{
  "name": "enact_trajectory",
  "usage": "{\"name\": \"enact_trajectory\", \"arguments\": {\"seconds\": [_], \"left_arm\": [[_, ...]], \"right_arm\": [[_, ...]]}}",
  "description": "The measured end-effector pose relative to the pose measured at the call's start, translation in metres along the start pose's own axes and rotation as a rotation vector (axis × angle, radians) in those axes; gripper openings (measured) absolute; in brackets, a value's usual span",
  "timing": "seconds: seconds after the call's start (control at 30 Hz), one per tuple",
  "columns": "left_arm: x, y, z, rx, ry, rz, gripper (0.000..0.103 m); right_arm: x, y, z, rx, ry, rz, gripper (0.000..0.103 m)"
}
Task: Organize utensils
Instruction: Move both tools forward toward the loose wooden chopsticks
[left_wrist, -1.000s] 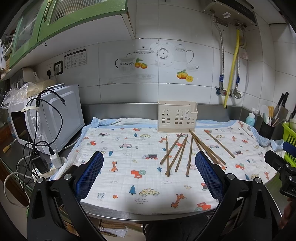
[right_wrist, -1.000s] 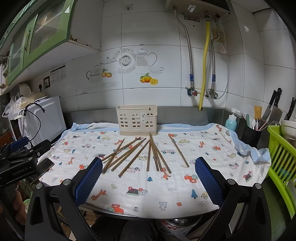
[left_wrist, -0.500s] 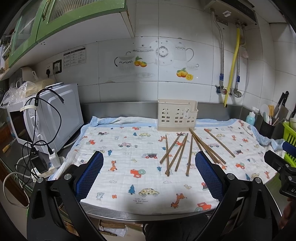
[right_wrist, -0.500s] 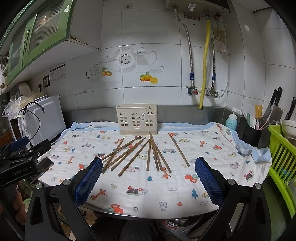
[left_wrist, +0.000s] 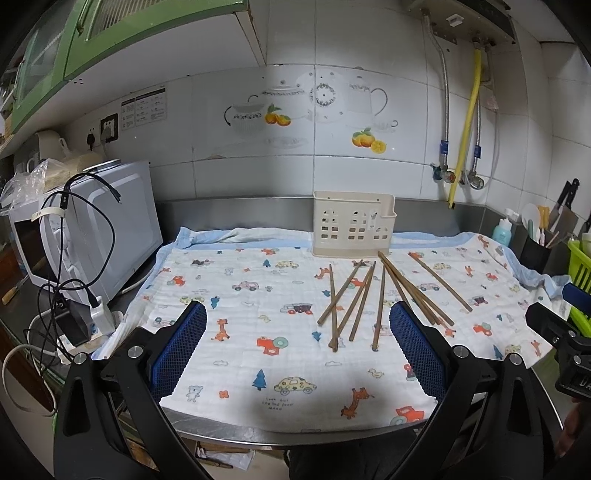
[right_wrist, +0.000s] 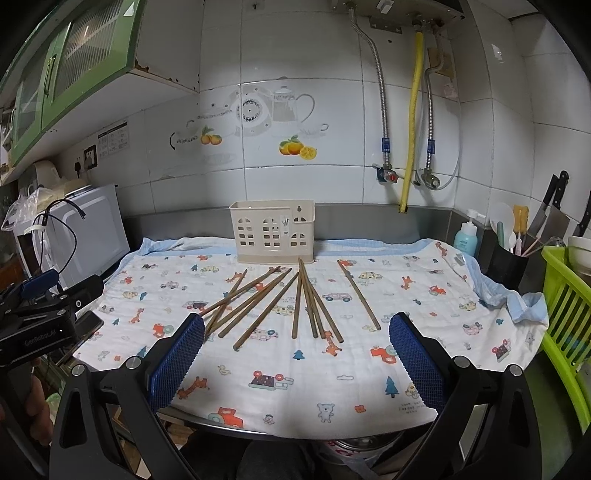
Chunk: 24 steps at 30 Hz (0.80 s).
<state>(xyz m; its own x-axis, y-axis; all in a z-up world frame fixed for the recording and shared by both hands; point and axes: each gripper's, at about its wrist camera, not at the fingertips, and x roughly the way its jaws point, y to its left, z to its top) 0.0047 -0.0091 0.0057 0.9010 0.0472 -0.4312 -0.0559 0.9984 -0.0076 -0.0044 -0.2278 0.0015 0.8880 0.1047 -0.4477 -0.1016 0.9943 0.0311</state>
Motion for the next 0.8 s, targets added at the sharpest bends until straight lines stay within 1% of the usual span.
{"name": "enact_trajectory", "arguments": {"seconds": [0.1, 0.23, 0.33, 0.43, 0.8], "left_arm": [[0.006, -0.001, 0.001, 0.002, 0.009, -0.002, 0.098], [0.017, -0.002, 0.002, 0.013, 0.018, 0.016, 0.098], [0.026, -0.003, 0.003, 0.008, 0.036, -0.007, 0.098], [0.035, -0.003, 0.003, 0.007, 0.042, -0.002, 0.098], [0.073, -0.003, 0.002, 0.017, 0.092, -0.033, 0.098]], "right_arm": [[0.005, -0.001, 0.0, -0.004, 0.007, -0.002, 0.097], [0.015, -0.005, -0.001, -0.002, 0.023, -0.007, 0.097], [0.023, -0.008, -0.002, -0.004, 0.036, -0.016, 0.097], [0.031, -0.012, -0.002, -0.005, 0.047, -0.012, 0.097], [0.061, -0.019, -0.001, -0.013, 0.069, -0.008, 0.097]]}}
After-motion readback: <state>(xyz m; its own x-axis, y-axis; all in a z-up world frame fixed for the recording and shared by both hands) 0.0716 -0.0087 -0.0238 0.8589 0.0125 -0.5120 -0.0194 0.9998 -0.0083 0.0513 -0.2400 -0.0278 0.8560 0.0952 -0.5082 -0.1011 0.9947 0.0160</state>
